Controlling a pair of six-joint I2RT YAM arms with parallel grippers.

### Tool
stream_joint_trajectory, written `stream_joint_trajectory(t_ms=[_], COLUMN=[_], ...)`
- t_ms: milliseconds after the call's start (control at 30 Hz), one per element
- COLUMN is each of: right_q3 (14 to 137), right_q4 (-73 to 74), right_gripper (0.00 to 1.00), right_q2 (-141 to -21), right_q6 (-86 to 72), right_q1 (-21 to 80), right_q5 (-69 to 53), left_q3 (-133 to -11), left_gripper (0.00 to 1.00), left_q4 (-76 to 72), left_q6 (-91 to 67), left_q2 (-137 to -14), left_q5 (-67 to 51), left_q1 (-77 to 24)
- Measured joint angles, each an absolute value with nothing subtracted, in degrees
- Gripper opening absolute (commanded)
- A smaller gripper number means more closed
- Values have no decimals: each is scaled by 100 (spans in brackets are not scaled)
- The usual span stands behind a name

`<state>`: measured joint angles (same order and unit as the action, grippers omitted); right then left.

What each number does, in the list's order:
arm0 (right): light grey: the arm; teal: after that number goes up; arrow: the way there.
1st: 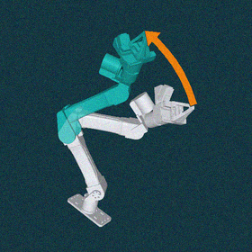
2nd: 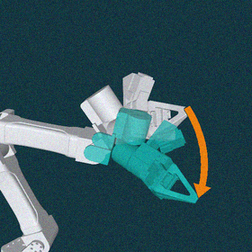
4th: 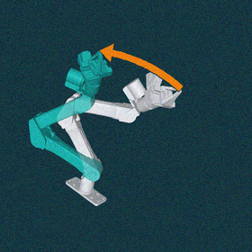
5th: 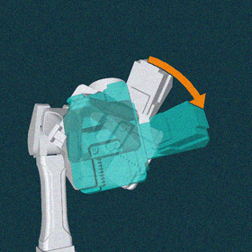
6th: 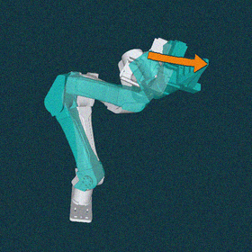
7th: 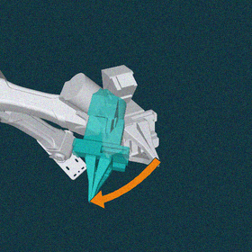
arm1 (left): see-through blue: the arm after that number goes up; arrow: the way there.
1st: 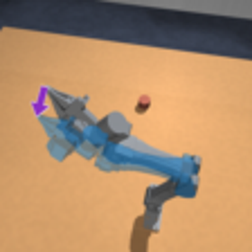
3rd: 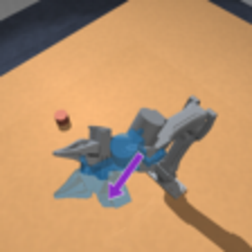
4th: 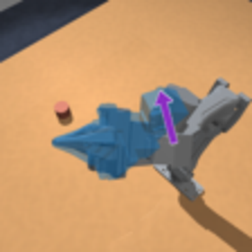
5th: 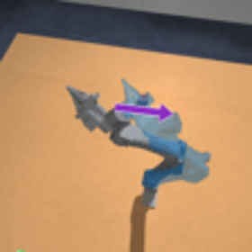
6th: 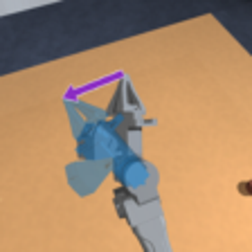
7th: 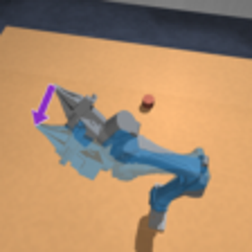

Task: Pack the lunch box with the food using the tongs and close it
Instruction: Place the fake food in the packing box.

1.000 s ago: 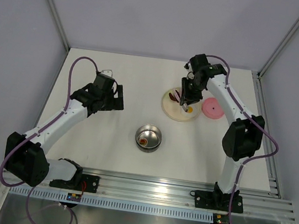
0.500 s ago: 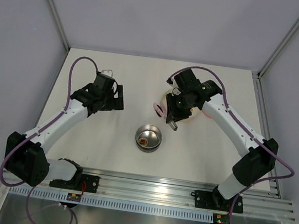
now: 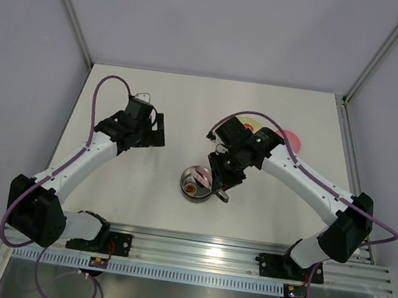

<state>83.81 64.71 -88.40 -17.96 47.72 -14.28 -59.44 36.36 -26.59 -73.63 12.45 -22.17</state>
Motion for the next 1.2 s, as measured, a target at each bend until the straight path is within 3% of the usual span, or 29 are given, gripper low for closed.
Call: stream_joint_trajectory(t_ms=[67,333,567,633,733,767,833,1033,1200], right_q3=[8287,8200,8213,8226,8261,8281,8326,8495,8510], right_q4=[6440,6270,6233,6233,6233,6233,6233,6191,6136], right_gripper=[2,35,45,45,32,24,19,8,4], right_q2=[-8842,-8925,-8969,-9013,-9063,-9070,-9072,-9026,-8838], right_q6=[-1824,-1870,-1863,-1861,-1846,-1841,-1835,-1855,-1925], right_q1=[4775,4775,4779,4779,4779,4779,4779,4786,4788], right_q5=[-1431,-1439,-1424,-1424,-1420,-1406,-1354,-1120,-943], left_q3=[-5944,-5867,-5570,-5457,-5334,-5306,-5275,-5234,-5196], left_gripper=[99,99,99,99,99,99,99,99,99], left_q4=[3636,3629,3627,3632,3651,3642,3649,3621,3623], left_q6=[-2659,-2687,-2700,-2707,-2727,-2727,-2727,-2746,-2749], left_q2=[-7363,-7360,-7341,-7308,-7247,-7223,-7172,-7135,-7135], left_q5=[1243,1087,799,722,620,596,558,423,342], left_q1=[-2217,-2217,-2220,-2220,-2220,-2220,-2220,-2220,-2220])
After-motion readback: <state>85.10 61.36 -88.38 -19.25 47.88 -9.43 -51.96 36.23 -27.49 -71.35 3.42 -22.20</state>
